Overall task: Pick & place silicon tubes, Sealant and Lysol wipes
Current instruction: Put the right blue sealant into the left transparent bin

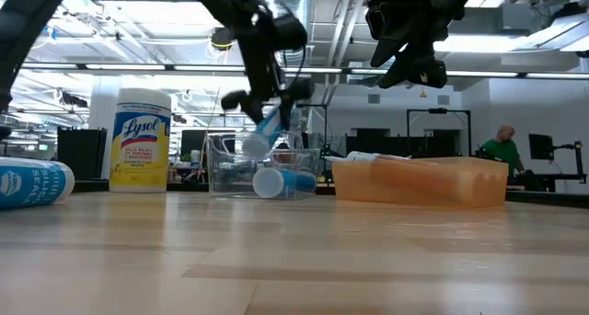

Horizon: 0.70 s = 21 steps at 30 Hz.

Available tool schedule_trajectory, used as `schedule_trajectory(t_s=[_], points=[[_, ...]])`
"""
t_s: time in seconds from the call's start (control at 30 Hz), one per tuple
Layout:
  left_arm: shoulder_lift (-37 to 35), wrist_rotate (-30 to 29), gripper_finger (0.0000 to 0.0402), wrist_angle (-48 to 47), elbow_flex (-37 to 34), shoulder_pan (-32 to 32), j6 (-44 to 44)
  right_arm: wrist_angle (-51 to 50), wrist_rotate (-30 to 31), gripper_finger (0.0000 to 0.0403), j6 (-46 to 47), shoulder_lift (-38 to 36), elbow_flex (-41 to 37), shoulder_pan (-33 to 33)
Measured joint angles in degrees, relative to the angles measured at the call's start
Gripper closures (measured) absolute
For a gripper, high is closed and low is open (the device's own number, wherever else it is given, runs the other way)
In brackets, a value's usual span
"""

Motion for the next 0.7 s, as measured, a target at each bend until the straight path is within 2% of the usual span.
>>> schedule_trajectory(t_s=[0.2,0.7], points=[[4.9,6.0,0.0203,-1.7,0.0,0.9,0.6,0.0,0.0,0.0249,0.1,0.0,0.0,0.0],[12.5,11.1,0.0197,-3.5,0.2,1.0,0.8,0.0,0.1,0.0249,0.1,0.0,0.0,-0.5]])
